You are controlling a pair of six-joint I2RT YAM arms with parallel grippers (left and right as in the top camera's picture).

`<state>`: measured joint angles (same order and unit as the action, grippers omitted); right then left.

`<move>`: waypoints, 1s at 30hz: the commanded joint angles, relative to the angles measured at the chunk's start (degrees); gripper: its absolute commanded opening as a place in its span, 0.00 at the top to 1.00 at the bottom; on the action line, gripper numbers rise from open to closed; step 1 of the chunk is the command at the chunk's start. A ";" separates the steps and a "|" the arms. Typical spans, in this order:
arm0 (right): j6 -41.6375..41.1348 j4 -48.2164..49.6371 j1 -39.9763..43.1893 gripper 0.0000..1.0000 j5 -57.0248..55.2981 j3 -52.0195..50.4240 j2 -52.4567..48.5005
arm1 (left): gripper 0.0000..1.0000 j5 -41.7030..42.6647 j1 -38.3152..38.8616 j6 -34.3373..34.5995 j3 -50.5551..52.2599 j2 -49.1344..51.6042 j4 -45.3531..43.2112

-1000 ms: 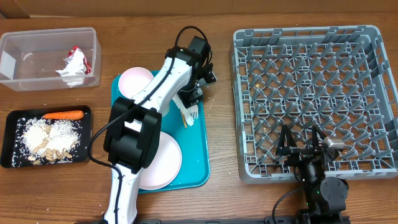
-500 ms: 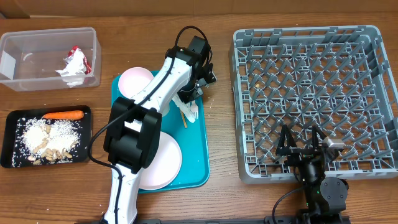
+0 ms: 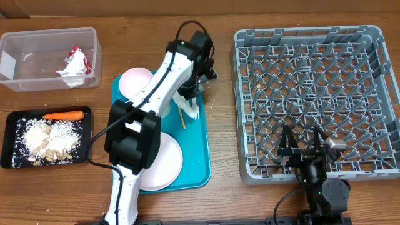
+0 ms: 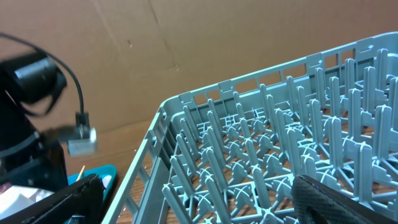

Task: Sort waste into correct bins and load items into the dishwasher rack
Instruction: 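Carry the napkin left and drop it into the clear bin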

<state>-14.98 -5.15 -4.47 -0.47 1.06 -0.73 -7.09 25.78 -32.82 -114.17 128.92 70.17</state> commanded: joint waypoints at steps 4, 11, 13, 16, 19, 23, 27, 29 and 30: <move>0.20 0.42 0.33 0.00 -0.74 -0.59 0.57 | 0.96 3.69 0.33 6.16 -12.37 -3.13 2.32; 0.20 0.42 0.33 0.00 -0.74 -0.59 0.57 | 0.96 -4.63 -4.50 17.51 -21.64 -5.70 0.94; 0.20 0.42 0.33 0.00 -0.74 -0.59 0.57 | 0.96 -7.43 -7.30 22.38 -22.40 -5.99 -0.37; 0.20 0.42 0.33 0.00 -0.74 -0.59 0.57 | 0.96 -8.98 -13.18 27.87 -22.40 -6.03 -2.27; 0.20 0.42 0.33 0.00 -0.74 -0.59 0.57 | 0.96 -8.87 -20.04 33.40 -22.32 -5.60 -3.89; 0.20 0.42 0.33 0.00 -0.74 -0.59 0.57 | 0.96 -3.15 -28.37 36.70 -21.84 -4.57 -7.10; 0.20 0.42 0.33 0.00 -0.74 -0.59 0.57 | 0.96 -1.55 -35.21 36.70 -21.29 -2.67 -9.51; 0.20 0.42 0.33 0.00 -0.74 -0.59 0.57 | 0.93 -1.57 -38.42 36.72 -20.79 -1.44 -10.80; 0.20 0.42 0.33 0.00 -0.74 -0.59 0.57 | 0.87 -1.60 -39.71 36.72 -20.72 -0.55 -11.08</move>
<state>-14.96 -5.13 -4.47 -0.47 1.06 -0.73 -10.59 -11.44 1.69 -135.48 125.36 59.66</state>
